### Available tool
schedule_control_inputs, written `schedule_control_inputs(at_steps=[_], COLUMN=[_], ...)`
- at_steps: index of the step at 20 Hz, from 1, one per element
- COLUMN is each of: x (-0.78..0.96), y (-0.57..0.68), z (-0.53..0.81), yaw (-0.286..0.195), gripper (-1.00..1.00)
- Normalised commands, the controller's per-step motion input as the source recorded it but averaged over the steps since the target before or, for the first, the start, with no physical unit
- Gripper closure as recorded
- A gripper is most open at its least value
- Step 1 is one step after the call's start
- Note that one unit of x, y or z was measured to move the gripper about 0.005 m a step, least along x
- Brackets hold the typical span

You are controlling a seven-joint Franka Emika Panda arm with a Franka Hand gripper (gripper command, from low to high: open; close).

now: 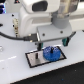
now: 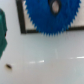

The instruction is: Insert the blue gear onto the right peg, followed by the red gear

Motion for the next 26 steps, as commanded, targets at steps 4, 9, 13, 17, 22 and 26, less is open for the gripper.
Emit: schedule_control_inputs(at_steps=[4, 9, 13, 17, 22, 26], x=[-0.54, -0.73, -0.76, -0.77, -0.72, -0.6], y=[0.25, 0.13, 0.14, 0.16, 0.19, 0.2], z=[0.24, 0.06, -0.01, -0.03, -0.1, -0.15], yaw=[0.0, 0.0, 0.0, 0.0, 0.0, 0.0], gripper=[-1.0, -1.0, -1.0, -1.0, -1.0, -1.0])
